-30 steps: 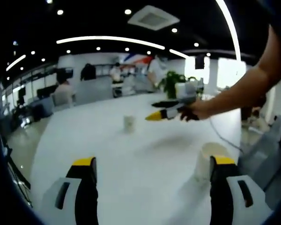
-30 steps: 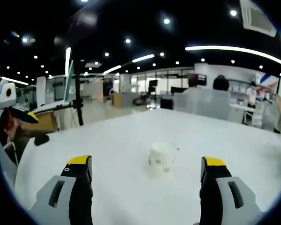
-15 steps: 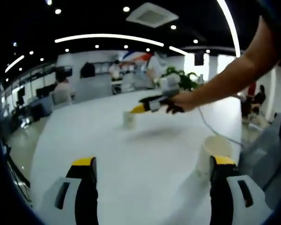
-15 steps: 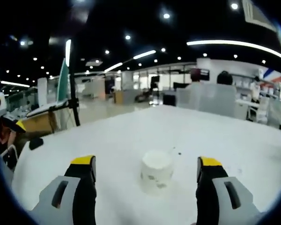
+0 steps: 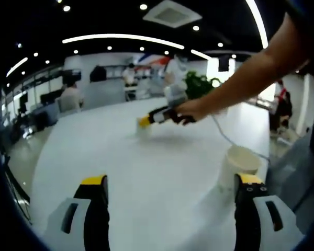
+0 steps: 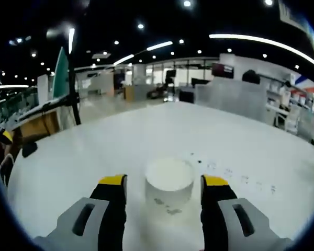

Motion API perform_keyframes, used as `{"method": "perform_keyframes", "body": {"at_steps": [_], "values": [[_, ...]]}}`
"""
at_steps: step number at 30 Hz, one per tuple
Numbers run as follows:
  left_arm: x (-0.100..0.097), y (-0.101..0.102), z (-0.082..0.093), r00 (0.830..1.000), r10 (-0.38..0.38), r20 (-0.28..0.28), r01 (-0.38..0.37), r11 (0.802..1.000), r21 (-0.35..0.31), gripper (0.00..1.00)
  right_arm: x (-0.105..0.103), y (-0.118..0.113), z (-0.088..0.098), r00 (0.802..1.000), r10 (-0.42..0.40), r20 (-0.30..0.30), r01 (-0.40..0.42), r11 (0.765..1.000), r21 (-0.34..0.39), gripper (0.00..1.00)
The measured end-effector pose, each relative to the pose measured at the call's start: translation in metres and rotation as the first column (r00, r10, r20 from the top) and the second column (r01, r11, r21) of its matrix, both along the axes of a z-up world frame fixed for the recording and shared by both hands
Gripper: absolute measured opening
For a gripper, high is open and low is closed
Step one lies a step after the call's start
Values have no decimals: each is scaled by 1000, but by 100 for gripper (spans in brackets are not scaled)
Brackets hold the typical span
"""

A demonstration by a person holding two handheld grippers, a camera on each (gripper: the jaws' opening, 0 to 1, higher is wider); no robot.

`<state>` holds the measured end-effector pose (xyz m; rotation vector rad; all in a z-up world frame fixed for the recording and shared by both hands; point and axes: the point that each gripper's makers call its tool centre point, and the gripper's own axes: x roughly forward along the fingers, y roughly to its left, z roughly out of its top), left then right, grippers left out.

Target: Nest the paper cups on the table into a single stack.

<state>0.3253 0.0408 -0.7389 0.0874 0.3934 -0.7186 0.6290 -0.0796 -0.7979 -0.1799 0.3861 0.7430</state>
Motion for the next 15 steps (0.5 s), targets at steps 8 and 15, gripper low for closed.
{"method": "perform_keyframes", "body": {"at_steps": [8, 15], "values": [[-6, 6, -3, 1000, 13, -8, -13, 1000, 10, 98, 5, 4, -11, 999, -16, -28, 15, 999, -50, 45], [-7, 1, -1, 1000, 3, -1, -3, 1000, 10, 98, 3, -1, -9, 999, -33, -24, 31, 997, -72, 37]]}}
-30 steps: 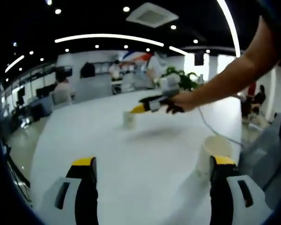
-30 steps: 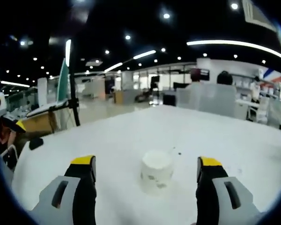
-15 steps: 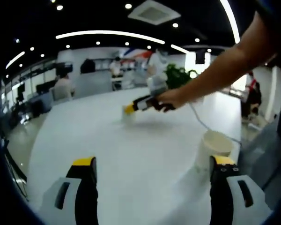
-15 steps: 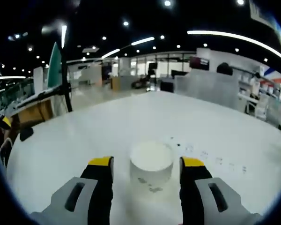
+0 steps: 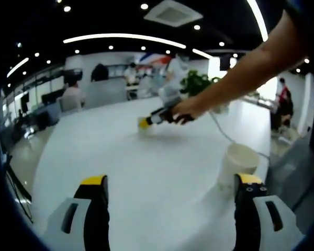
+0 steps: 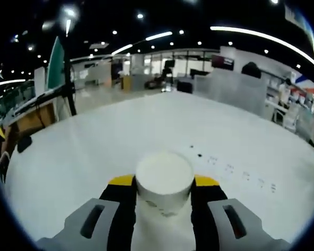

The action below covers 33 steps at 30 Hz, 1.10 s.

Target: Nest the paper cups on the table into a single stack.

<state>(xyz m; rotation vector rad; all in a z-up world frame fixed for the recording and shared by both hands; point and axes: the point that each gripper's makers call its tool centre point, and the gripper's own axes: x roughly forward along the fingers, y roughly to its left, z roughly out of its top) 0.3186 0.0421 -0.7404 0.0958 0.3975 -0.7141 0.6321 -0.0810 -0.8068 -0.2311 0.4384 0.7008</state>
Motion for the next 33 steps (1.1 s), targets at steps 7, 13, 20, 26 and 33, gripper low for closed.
{"method": "perform_keyframes", "body": {"at_steps": [7, 13, 20, 26, 33], "values": [[1, -3, 5, 1000, -11, 10, 11, 1000, -10, 98, -3, 1, 13, 1000, 0, 18, 0, 1000, 7, 37], [3, -4, 9, 1000, -13, 16, 13, 1000, -8, 97, 0, -2, 25, 1000, -15, 3, 15, 1000, 7, 37], [4, -3, 12, 1000, -13, 21, 14, 1000, -10, 95, -1, -2, 49, 1000, 5, -16, -4, 1000, 24, 37], [8, -3, 15, 1000, -14, 16, 15, 1000, -12, 96, 8, -11, 71, 1000, -19, -13, 19, 999, 32, 37], [12, -3, 19, 1000, -16, 25, 16, 1000, -16, 96, 15, -14, 92, 999, -38, -28, 39, 998, 43, 37]]}}
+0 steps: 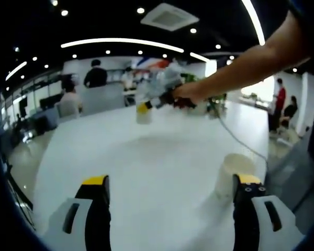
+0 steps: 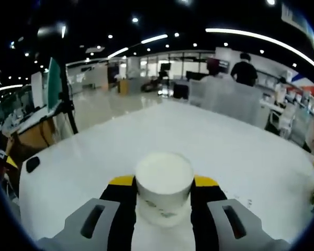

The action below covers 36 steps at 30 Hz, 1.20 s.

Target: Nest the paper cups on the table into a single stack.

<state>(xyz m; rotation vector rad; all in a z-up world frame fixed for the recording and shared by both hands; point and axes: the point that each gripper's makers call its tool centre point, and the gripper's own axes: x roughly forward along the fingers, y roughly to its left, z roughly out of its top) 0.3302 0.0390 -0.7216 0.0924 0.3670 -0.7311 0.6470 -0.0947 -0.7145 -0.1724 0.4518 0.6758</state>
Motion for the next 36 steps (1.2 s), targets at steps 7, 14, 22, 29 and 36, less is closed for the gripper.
{"method": "perform_keyframes", "body": {"at_steps": [7, 14, 22, 29, 36], "values": [[3, -2, -2, 999, -4, -35, 4, 1000, 4, 98, 2, 0, 26, 1000, -20, -3, 20, 999, 29, 37], [12, -2, 0, 1000, -5, -30, 5, 1000, 12, 98, -2, 2, 40, 1000, 4, 25, -5, 1000, 22, 37], [18, -5, 8, 1000, -11, -12, 11, 1000, 4, 98, -17, 4, 48, 999, 35, 33, -36, 999, 28, 37], [19, -7, 11, 1000, -19, -17, 20, 1000, 11, 98, -37, 1, 51, 998, 55, 32, -56, 998, 32, 37], [20, -10, 19, 1000, -31, -5, 31, 999, 10, 98, -55, 1, 60, 996, 77, 48, -79, 996, 37, 37]]}}
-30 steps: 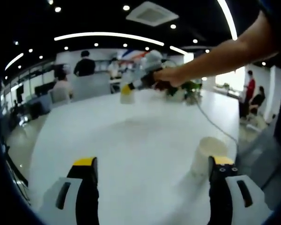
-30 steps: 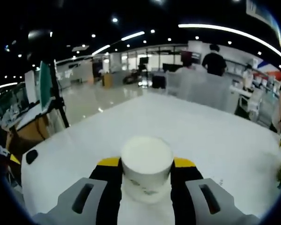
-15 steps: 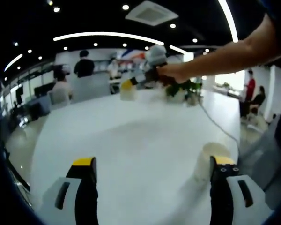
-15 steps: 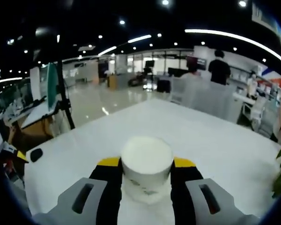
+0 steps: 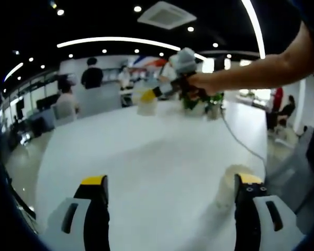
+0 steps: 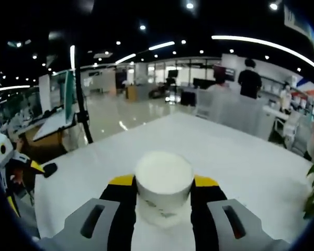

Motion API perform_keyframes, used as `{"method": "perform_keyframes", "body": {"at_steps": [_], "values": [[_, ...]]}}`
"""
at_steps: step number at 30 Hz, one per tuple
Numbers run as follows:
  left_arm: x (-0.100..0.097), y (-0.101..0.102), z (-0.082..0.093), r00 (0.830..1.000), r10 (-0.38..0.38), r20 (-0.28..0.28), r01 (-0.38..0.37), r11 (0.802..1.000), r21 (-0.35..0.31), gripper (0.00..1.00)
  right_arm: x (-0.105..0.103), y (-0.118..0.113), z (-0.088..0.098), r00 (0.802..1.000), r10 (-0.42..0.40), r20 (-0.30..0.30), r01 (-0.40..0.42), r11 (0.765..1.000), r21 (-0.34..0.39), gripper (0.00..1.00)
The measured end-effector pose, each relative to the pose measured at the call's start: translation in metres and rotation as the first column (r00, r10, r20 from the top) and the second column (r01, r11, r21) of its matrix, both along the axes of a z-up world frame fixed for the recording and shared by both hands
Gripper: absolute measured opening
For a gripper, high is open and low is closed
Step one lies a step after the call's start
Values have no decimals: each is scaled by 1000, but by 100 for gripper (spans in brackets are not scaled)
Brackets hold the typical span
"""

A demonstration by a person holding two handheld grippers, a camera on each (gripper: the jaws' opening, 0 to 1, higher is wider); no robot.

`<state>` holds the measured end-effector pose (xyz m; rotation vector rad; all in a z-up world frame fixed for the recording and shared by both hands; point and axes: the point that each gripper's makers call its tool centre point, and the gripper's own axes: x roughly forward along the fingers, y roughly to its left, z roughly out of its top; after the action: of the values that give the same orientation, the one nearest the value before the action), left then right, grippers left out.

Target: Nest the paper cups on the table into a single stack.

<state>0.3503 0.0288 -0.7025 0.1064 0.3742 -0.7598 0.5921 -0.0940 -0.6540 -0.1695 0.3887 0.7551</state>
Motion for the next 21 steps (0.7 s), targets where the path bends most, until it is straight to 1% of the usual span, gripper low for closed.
{"method": "perform_keyframes", "body": {"at_steps": [6, 11, 12, 13, 14, 16, 17, 21], "values": [[0, -4, 5, 1000, -2, 13, 2, 1000, -17, 98, -16, -1, 7, 1000, 14, 16, -13, 1000, -7, 37], [-4, -9, 6, 999, -32, 14, 32, 999, -10, 98, -27, -5, 8, 1000, 14, 20, -14, 999, -29, 37], [-4, -9, 7, 999, -35, 17, 35, 999, -10, 98, -39, -2, 6, 995, 102, 21, -101, 992, -74, 37], [-4, -9, 8, 999, -35, 18, 35, 999, -10, 98, -38, -2, 8, 997, 75, 36, -73, 996, -55, 37], [-3, -8, 11, 999, -32, 22, 32, 999, -11, 98, -39, -4, 7, 998, 62, 24, -61, 997, -54, 37], [-2, -6, 15, 999, -20, 28, 21, 999, -24, 98, -44, -4, 7, 997, 74, 18, -73, 996, -56, 36], [-1, -6, 17, 1000, -13, 26, 14, 999, -35, 98, -46, -4, 7, 998, 65, 11, -64, 997, -46, 36], [-3, -9, 22, 999, -11, 36, 13, 999, -36, 98, -52, -7, 10, 998, 59, -3, -60, 997, -42, 36]]}}
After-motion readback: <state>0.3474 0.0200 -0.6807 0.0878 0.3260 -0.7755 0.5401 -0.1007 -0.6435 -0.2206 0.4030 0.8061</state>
